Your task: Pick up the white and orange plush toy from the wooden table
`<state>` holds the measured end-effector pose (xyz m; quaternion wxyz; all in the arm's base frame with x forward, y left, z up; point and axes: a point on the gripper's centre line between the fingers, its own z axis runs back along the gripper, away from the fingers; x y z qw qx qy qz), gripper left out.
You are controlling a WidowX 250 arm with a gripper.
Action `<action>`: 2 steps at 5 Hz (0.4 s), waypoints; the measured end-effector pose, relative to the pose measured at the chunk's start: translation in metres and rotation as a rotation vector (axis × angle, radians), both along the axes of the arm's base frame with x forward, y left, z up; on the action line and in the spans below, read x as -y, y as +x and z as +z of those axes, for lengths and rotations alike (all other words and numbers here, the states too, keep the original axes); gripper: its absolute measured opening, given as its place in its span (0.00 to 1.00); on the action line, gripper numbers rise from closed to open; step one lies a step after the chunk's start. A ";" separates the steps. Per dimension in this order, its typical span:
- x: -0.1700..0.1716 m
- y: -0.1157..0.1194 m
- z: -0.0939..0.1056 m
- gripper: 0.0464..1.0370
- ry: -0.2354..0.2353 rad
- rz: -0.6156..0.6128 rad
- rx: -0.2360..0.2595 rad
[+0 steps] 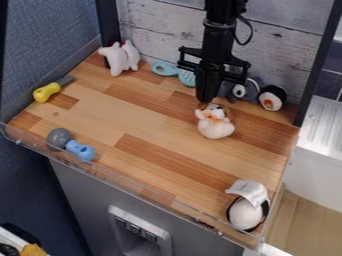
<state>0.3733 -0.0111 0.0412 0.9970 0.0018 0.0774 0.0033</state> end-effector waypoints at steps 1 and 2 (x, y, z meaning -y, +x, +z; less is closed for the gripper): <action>0.007 -0.005 -0.004 0.18 -0.010 -0.111 -0.013; 0.019 -0.013 -0.006 0.44 -0.025 -0.299 -0.012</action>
